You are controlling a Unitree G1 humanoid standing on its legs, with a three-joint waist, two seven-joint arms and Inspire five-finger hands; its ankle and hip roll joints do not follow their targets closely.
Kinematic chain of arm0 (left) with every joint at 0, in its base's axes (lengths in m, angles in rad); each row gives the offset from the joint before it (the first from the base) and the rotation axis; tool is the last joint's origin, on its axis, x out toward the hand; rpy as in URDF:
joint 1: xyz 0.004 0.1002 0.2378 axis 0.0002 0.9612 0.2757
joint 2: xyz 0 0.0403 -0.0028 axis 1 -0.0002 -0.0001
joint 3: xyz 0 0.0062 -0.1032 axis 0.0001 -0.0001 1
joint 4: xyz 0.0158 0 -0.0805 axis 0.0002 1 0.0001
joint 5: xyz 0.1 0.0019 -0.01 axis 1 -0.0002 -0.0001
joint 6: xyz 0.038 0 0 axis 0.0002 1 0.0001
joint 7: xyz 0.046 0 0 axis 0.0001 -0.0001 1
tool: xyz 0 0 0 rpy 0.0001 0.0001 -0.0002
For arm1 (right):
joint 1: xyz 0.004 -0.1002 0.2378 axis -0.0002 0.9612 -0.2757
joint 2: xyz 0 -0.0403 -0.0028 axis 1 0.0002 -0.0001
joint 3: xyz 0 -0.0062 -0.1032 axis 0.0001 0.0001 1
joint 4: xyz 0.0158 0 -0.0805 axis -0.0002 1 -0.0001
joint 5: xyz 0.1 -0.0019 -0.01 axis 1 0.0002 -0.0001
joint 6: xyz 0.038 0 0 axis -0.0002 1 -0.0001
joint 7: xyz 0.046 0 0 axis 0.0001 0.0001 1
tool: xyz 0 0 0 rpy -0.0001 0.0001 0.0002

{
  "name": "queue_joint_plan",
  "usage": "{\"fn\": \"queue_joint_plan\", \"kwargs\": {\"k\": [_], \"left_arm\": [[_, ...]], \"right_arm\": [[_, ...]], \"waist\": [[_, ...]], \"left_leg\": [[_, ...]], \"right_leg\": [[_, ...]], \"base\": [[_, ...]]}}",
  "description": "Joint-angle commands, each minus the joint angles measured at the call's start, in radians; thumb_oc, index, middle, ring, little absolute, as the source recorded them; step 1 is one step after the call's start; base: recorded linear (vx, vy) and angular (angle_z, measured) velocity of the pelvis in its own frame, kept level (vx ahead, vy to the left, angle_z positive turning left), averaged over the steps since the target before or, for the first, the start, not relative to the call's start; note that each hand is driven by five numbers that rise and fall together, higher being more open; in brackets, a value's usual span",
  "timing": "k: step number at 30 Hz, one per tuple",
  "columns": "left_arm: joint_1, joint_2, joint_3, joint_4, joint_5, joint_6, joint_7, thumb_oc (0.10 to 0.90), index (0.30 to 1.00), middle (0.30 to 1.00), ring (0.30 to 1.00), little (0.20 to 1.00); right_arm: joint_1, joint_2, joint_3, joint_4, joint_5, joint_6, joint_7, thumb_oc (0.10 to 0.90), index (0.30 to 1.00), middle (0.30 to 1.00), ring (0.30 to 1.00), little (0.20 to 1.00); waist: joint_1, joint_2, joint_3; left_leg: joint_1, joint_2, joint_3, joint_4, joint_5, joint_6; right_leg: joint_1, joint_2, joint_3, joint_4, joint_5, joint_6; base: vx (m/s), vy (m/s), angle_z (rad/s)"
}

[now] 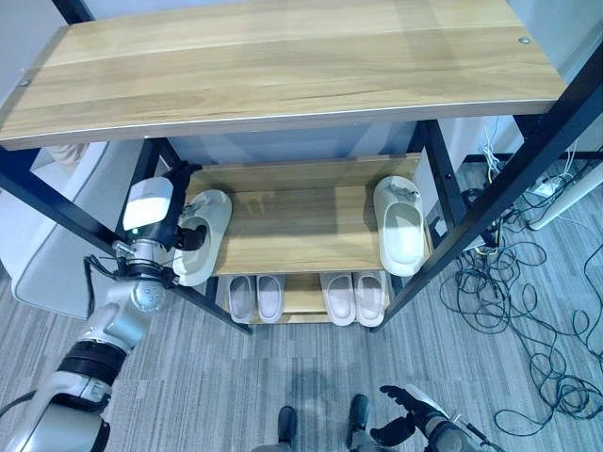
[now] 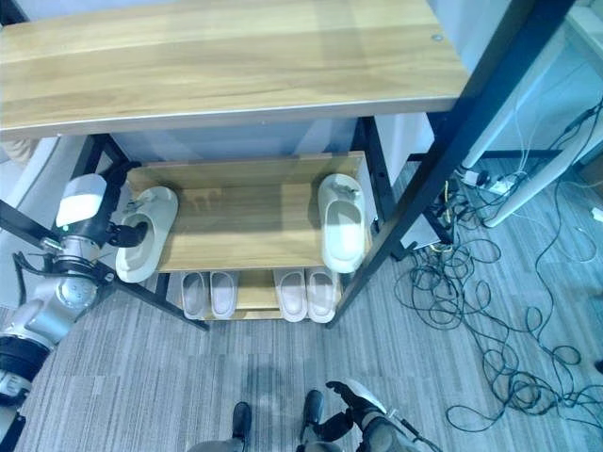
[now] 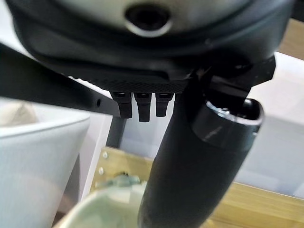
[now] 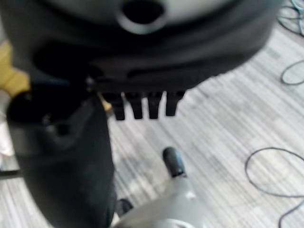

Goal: Arrange the slippers neatly on the shoe rack.

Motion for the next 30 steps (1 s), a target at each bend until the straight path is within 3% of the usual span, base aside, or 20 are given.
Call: {"fn": "queue_joint_plan", "kwargs": {"k": [1, 17, 26, 27, 28, 29, 30], "left_arm": [[-0.168, 0.102, 0.000, 0.044, 0.041, -0.006, 0.095, 0.800, 0.900, 0.900, 0.900, 0.900], [-0.309, 0.195, -0.185, 0.132, 0.243, 0.038, 0.057, 0.800, 0.900, 0.900, 0.900, 0.900], [-0.320, 0.217, -0.218, 0.148, 0.274, 0.040, 0.048, 0.800, 0.900, 0.900, 0.900, 0.900], [-0.320, 0.212, -0.219, 0.153, 0.270, 0.040, 0.047, 0.595, 0.592, 0.592, 0.592, 0.592], [-0.318, 0.208, -0.217, 0.159, 0.267, 0.040, 0.047, 0.532, 0.498, 0.498, 0.498, 0.498], [-0.320, 0.205, -0.216, 0.159, 0.255, 0.038, 0.043, 0.400, 0.300, 0.300, 0.300, 0.300], [-0.318, 0.201, -0.214, 0.156, 0.249, 0.035, 0.042, 0.400, 0.300, 0.300, 0.300, 0.300]], "right_arm": [[0.020, -0.038, 0.016, -0.100, 0.004, -0.043, 0.003, 0.800, 0.900, 0.900, 0.900, 0.900], [0.009, -0.028, 0.031, -0.085, 0.009, -0.071, -0.005, 0.800, 0.900, 0.900, 0.900, 0.900], [-0.016, -0.016, 0.045, -0.077, 0.006, -0.071, -0.012, 0.800, 0.900, 0.900, 0.900, 0.900], [-0.017, -0.014, 0.045, -0.077, 0.007, -0.071, -0.013, 0.800, 0.900, 0.900, 0.900, 0.900], [-0.016, -0.011, 0.046, -0.075, 0.008, -0.070, -0.014, 0.800, 0.900, 0.900, 0.900, 0.900], [-0.018, -0.011, 0.047, -0.075, 0.008, -0.069, -0.014, 0.800, 0.900, 0.900, 0.900, 0.900], [-0.017, -0.008, 0.048, -0.076, 0.008, -0.068, -0.013, 0.800, 0.900, 0.900, 0.900, 0.900]], "waist": [[-0.009, -0.019, -0.047], [-0.022, -0.030, -0.036], [-0.020, -0.028, -0.027], [-0.020, -0.028, -0.027], [-0.021, -0.028, -0.025], [-0.022, -0.027, -0.025], [-0.022, -0.027, -0.024]], "left_leg": [[-0.113, 0.002, -0.048, -0.012, 0.047, -0.058], [-0.150, 0.005, -0.038, -0.012, 0.050, -0.056], [-0.153, 0.005, -0.030, -0.012, 0.050, -0.055], [-0.153, 0.005, -0.030, -0.012, 0.050, -0.055], [-0.154, 0.004, -0.030, -0.012, 0.050, -0.055], [-0.154, 0.004, -0.030, -0.012, 0.050, -0.054], [-0.153, 0.003, -0.030, -0.012, 0.050, -0.055]], "right_leg": [[0.010, -0.044, 0.008, 0.013, -0.113, 0.104], [-0.030, -0.046, 0.019, 0.013, -0.097, 0.109], [-0.036, -0.047, 0.022, 0.013, -0.094, 0.111], [-0.037, -0.047, 0.023, 0.013, -0.093, 0.111], [-0.038, -0.047, 0.024, 0.013, -0.093, 0.111], [-0.038, -0.048, 0.024, 0.013, -0.092, 0.111], [-0.039, -0.048, 0.023, 0.013, -0.092, 0.110]], "base": [[-0.01, 0.006, -0.05], [0.00, 0.002, -0.03], [0.00, 0.000, 0.00], [0.00, 0.000, 0.00], [0.00, 0.000, 0.00], [0.00, 0.000, 0.00], [0.00, 0.000, 0.00]]}}
